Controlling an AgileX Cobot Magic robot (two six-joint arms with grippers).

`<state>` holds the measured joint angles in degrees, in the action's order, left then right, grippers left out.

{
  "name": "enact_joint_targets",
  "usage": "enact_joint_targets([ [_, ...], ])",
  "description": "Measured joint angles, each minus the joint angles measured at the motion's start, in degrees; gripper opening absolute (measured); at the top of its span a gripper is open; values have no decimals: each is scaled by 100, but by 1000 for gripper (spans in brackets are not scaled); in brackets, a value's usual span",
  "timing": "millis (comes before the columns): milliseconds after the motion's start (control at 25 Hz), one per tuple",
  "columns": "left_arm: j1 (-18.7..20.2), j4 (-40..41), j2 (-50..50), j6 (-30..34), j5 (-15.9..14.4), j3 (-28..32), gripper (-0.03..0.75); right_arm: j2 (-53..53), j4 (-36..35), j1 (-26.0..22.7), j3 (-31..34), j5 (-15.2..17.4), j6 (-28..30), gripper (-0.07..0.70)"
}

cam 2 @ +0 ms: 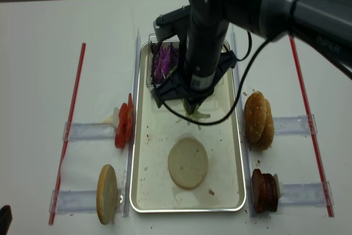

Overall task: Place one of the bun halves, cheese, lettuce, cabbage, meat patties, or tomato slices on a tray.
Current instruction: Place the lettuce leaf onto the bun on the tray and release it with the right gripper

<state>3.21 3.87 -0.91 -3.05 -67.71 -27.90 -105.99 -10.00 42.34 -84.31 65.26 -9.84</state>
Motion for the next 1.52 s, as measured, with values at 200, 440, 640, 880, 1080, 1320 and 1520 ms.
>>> enact_joint_targets([
  [200,0,0,0,0,0,0,284,418,-212,382,1018,-655,-47,40],
  [440,0,0,0,0,0,0,284,555,-439,662,1827,-1227,-49,40],
  [640,0,0,0,0,0,0,284,565,-596,729,2070,-1737,-59,40],
  [880,0,0,0,0,0,0,284,383,-658,738,2093,-2039,-59,40],
  [1080,0,0,0,0,0,0,284,123,-689,751,2093,-2136,-59,40],
  [1320,0,0,0,0,0,0,284,-23,-668,751,2093,-2170,-59,39],
  [1520,0,0,0,0,0,0,284,-73,-611,751,2093,-2197,-59,39],
])
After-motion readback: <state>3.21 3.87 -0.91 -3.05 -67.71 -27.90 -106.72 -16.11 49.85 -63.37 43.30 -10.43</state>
